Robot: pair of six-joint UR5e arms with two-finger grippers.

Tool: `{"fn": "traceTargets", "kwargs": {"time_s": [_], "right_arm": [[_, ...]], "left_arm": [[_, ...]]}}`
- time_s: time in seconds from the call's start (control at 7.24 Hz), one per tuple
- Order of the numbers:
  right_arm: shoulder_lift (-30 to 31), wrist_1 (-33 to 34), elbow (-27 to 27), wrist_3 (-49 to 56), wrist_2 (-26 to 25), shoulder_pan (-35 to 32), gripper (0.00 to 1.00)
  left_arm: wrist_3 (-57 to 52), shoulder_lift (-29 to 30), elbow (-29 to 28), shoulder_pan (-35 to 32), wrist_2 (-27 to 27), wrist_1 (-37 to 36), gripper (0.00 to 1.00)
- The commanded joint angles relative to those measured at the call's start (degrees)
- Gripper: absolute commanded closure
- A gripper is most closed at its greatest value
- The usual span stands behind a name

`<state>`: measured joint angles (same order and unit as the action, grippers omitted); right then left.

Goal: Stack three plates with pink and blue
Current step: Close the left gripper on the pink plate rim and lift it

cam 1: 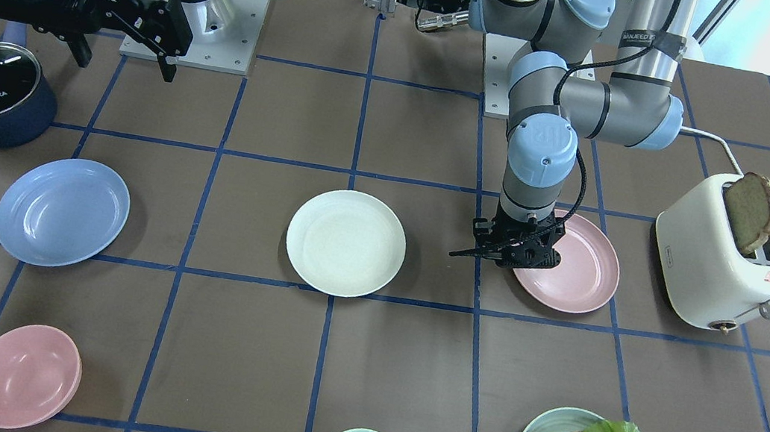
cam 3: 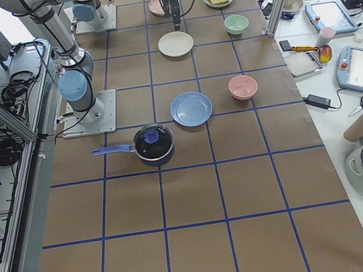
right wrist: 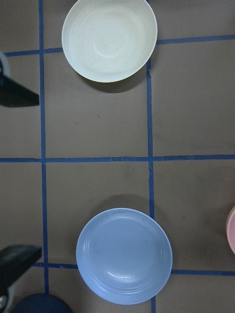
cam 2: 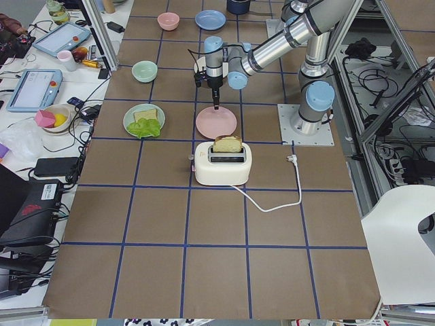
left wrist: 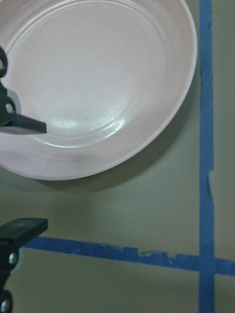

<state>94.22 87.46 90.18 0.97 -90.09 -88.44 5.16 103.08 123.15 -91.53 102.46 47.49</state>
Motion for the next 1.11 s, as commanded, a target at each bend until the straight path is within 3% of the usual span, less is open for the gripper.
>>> {"fn": "traceTargets", "kwargs": {"time_s": [0.0,0.55,0.97], "right_arm": [[0.0,-0.1,0.0,0.1,0.0,0.0,0.0],[0.0,0.0,0.0,0.0,0.0,0.0,0.0],[0.0,-0.1,0.0,0.0,0.0,0.0,0.0]], "left_arm": [[-0.5,1.2,-0.2,0.0,0.2,-0.6,0.58],[-0.7,1.8,-0.3,-0.1,4.5,-0.8,1.0],[-0.5,1.3,-1.4,-1.6,4.2,-0.8,1.0]]}}
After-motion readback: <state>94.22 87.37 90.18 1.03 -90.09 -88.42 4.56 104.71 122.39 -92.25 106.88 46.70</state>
